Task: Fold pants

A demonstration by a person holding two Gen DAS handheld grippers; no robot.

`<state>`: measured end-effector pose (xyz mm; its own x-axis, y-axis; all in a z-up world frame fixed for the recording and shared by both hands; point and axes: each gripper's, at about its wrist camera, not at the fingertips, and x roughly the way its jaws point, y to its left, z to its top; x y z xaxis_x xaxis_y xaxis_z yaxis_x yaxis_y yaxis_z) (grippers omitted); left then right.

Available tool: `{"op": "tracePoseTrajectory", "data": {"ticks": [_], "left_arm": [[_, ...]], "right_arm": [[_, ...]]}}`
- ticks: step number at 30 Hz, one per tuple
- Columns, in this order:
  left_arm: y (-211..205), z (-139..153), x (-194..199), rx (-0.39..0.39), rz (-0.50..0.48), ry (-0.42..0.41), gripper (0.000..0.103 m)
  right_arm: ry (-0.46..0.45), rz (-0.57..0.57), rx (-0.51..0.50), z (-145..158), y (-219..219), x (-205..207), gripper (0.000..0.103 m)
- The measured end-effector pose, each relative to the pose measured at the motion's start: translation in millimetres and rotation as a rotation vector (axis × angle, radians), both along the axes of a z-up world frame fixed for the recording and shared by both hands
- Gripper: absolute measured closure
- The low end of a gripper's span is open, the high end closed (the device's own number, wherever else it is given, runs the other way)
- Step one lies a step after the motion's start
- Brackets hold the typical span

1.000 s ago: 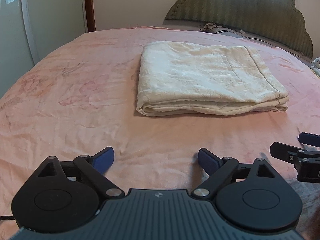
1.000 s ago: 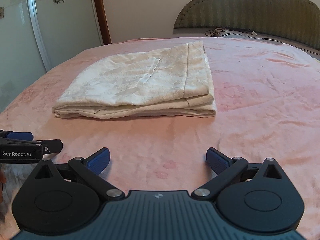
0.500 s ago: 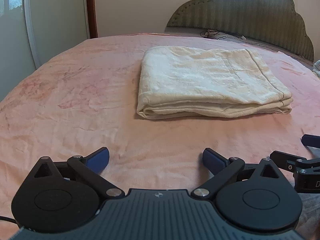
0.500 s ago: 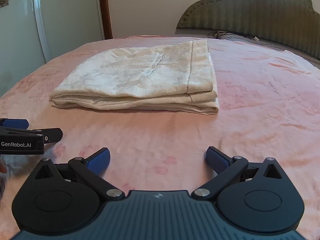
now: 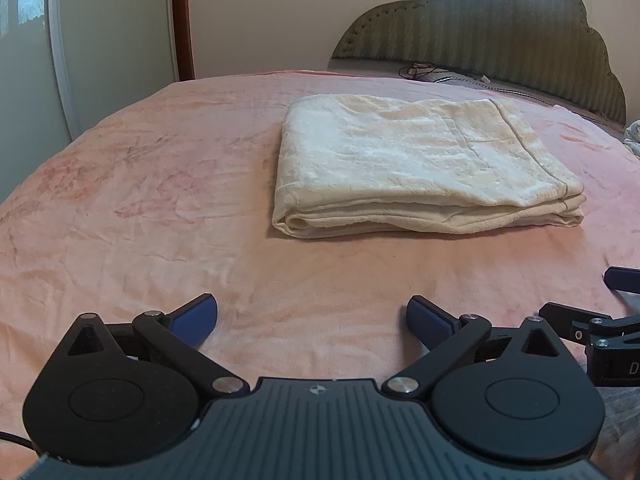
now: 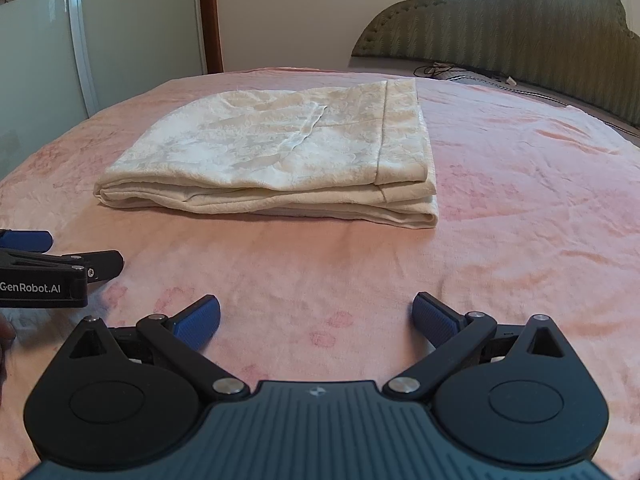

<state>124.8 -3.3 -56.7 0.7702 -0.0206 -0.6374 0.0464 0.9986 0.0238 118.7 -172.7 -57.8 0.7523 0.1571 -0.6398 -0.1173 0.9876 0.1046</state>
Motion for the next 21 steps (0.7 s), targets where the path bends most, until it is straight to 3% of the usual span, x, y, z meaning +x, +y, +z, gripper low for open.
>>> {"op": "tracePoseTrajectory", "data": {"ticks": [21], "left_arm": [[-0.4,0.1,0.3,-0.003,0.002,0.002,0.000]], "right_arm": [[0.003,-0.042,-0.016,-0.9,-3.2,-1.6,0.000]]}}
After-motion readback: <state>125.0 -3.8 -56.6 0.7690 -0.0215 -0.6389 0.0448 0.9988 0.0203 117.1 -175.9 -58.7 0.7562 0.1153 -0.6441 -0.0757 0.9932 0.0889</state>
